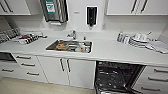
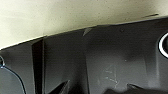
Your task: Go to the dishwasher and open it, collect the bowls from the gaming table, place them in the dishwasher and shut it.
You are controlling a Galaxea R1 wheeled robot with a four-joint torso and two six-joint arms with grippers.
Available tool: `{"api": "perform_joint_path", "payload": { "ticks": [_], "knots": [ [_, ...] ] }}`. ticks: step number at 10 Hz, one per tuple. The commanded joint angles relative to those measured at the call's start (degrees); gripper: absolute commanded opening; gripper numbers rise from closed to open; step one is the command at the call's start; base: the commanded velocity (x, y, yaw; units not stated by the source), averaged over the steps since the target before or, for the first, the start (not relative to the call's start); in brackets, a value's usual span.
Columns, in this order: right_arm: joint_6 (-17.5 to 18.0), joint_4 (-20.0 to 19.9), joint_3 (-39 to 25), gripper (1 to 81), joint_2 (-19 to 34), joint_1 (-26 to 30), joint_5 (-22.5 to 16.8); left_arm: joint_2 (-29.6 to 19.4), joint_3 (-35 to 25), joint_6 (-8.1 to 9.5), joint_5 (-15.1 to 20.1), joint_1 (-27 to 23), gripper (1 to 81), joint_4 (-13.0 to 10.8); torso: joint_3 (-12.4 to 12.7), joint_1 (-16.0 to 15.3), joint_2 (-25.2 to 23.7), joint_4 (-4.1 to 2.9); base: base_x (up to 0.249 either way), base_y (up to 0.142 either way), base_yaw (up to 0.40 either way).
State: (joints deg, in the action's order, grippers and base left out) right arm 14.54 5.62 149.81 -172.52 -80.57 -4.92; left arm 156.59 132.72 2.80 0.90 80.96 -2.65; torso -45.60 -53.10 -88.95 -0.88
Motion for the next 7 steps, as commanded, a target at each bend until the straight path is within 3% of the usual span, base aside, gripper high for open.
{"api": "perform_joint_path", "payload": {
  "ticks": [1,2,4,7],
  "knots": [
    [-0.2,0.7,0.0,81.1,0.1,1.9,-3.5,0.9,1.8,-0.26,3.8,-1.9,81.1,0.7,0.0,0.0,0.0,0.00,0.000,0.000,0.000],
    [-0.1,0.8,0.0,81.1,-0.1,1.8,-3.5,1.1,1.8,-0.26,3.8,-1.9,81.1,0.4,0.0,3.7,5.7,0.00,0.000,0.000,0.000],
    [0.0,0.6,0.7,81.1,-0.7,1.4,-3.4,1.2,1.8,-0.26,3.8,-1.9,81.1,0.3,0.0,4.4,6.8,0.00,0.000,0.000,0.000],
    [0.2,0.4,1.7,81.1,-1.4,0.2,-3.3,2.2,2.6,-0.34,3.8,-1.9,81.1,0.2,0.0,8.1,12.5,0.00,0.000,0.000,0.000]
  ]
}}
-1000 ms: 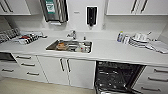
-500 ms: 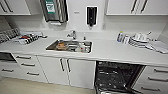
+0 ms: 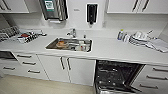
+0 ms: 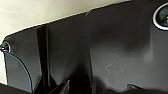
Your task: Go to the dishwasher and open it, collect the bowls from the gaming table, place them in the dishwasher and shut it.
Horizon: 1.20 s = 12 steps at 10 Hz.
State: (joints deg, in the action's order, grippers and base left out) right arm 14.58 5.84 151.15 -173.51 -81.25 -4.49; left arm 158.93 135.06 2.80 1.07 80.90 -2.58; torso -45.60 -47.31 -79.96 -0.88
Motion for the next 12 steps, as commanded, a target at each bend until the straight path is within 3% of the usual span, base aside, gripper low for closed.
{"api": "perform_joint_path", "payload": {
  "ticks": [1,3,4,12],
  "knots": [
    [0.2,0.3,1.1,81.1,-0.5,1.0,-3.9,0.7,1.3,-0.34,3.7,-1.8,81.1,0.1,0.0,3.7,5.7,0.00,0.000,0.000,0.000],
    [0.1,0.3,1.5,81.1,-1.2,0.7,-3.9,2.7,4.6,-0.34,3.7,-1.8,81.1,0.1,0.0,6.1,9.5,0.00,0.000,0.000,0.000],
    [0.1,0.4,1.5,81.1,-1.3,0.3,-3.9,3.5,5.7,-0.51,3.7,-1.9,81.1,0.1,2.9,7.4,11.5,0.00,0.000,0.000,0.000],
    [0.1,0.4,1.4,81.1,-1.8,0.2,-3.8,3.6,6.0,-0.52,3.8,-1.8,81.1,0.1,16.7,17.3,26.6,0.00,0.000,0.000,0.000]
  ]
}}
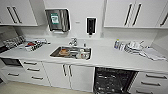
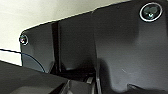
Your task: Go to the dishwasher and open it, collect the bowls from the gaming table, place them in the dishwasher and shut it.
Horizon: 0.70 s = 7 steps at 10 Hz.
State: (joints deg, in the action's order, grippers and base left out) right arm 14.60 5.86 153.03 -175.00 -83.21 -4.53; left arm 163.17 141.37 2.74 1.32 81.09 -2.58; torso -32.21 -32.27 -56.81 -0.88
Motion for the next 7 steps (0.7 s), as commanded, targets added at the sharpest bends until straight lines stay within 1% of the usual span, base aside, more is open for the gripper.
{"api": "perform_joint_path", "payload": {
  "ticks": [1,2,4,7],
  "knots": [
    [0.0,0.5,-0.5,81.1,-0.4,2.1,-3.7,-0.6,-0.3,-0.46,3.5,-2.0,81.1,0.1,3.4,3.5,5.4,0.00,0.000,0.000,0.000],
    [0.0,0.5,-0.3,81.1,-0.6,2.1,-3.5,-0.6,-0.3,-0.46,3.5,-2.0,81.1,0.1,0.8,4.5,6.9,0.00,0.000,0.000,0.000],
    [0.1,0.5,-0.2,81.1,-0.6,2.2,-3.4,-0.3,-0.3,-0.46,3.4,-2.0,81.1,0.0,2.0,7.2,11.0,0.00,0.000,0.000,0.000],
    [0.1,0.4,0.0,81.1,-0.6,2.7,-3.4,0.3,0.2,-0.63,3.5,-2.0,81.1,0.1,1.9,11.1,17.1,0.00,0.000,0.000,0.000]
  ]
}}
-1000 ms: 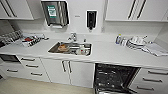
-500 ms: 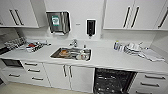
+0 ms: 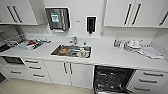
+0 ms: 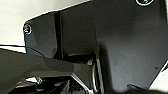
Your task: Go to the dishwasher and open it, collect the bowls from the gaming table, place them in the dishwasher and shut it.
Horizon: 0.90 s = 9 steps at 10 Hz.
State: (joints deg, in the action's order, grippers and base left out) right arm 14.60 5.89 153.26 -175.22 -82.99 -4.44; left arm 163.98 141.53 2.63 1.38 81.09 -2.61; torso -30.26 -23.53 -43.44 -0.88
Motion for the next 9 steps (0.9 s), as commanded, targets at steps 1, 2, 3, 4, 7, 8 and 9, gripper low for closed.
{"api": "perform_joint_path", "payload": {
  "ticks": [1,2,3,4,7,8,9],
  "knots": [
    [0.0,0.4,-0.3,81.1,-0.4,2.4,-3.3,-0.6,0.1,-0.52,3.5,-2.0,81.1,0.1,1.3,3.5,5.4,0.00,0.000,0.000,0.000],
    [0.1,0.4,-0.3,81.1,-0.4,2.3,-2.6,-0.7,0.2,-0.52,3.5,-1.9,81.1,0.2,3.0,4.8,7.5,0.00,0.000,0.000,0.000],
    [0.1,0.4,-0.3,81.1,-0.3,2.3,-2.6,-0.5,0.5,-0.52,3.5,-1.9,81.1,0.2,4.2,5.8,9.1,0.00,0.000,0.000,0.000],
    [0.1,0.4,-0.3,81.1,-0.3,2.3,-2.6,-0.4,0.5,-0.52,3.5,-1.9,81.1,0.2,5.4,6.8,10.7,0.00,0.000,0.000,0.000],
    [0.1,0.4,-0.3,81.1,-0.3,2.3,-2.6,-0.2,0.5,-0.61,3.5,-1.9,81.1,0.1,10.4,10.7,16.5,0.00,0.000,0.000,0.000],
    [0.1,0.4,-0.3,81.1,-0.3,2.3,-2.7,-0.2,0.5,-0.61,3.5,-1.9,81.1,0.1,11.2,12.0,18.5,0.00,0.000,0.000,0.000],
    [0.1,0.4,-0.3,81.1,-0.3,2.3,-2.7,-0.2,0.5,-0.61,3.5,-1.9,81.1,0.1,12.1,13.2,20.4,0.00,0.000,0.000,0.000]
  ]
}}
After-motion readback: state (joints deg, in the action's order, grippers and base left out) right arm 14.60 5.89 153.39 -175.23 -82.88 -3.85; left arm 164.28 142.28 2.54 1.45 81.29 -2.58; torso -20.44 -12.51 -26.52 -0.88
